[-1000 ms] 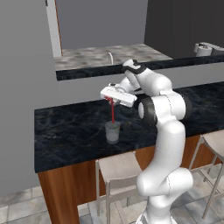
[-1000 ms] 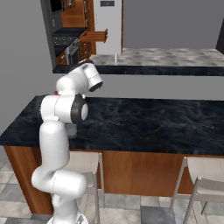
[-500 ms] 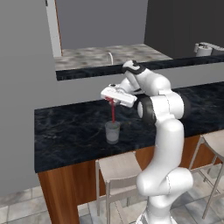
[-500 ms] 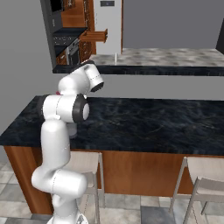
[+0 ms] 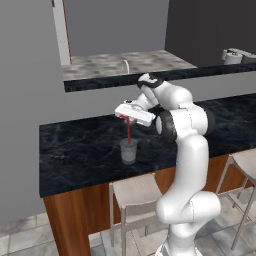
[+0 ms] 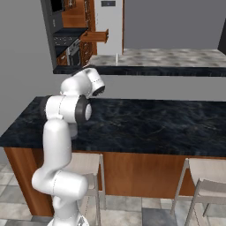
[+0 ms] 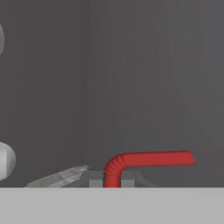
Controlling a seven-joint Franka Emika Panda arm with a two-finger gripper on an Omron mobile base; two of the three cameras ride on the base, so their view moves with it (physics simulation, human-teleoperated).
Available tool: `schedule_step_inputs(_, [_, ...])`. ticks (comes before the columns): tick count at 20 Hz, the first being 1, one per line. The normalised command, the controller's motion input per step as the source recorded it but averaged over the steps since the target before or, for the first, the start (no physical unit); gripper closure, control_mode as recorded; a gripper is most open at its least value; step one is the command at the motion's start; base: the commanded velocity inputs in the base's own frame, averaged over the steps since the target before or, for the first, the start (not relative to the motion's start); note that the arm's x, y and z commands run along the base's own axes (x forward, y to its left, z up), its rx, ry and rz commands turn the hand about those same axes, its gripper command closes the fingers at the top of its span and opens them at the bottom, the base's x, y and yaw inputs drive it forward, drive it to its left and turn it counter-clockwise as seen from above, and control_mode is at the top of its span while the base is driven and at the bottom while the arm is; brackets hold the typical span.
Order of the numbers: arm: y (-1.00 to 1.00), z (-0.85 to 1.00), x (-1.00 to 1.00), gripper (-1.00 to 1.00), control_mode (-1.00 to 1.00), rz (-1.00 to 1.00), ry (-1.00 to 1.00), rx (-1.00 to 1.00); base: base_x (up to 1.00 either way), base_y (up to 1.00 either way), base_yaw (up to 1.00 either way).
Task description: Take a straw from the drawer in front and place it inside the glass cup on the dining counter.
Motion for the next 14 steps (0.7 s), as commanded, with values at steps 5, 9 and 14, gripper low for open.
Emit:
schedule_step_inputs(5, [0.0, -0.25, 0.05, 1.0, -1.0, 0.0, 0.01, 0.0, 0.0, 0.0, 0.0])
schedule_step_inputs(9, [0.0, -0.22, 0.08, 1.0, -1.0, 0.0, 0.0, 0.0, 0.0, 0.0, 0.0])
schedule_step_inputs(14, [0.0, -0.17, 0.15, 1.0, -1.0, 0.0, 0.0, 0.0, 0.0, 0.0, 0.0])
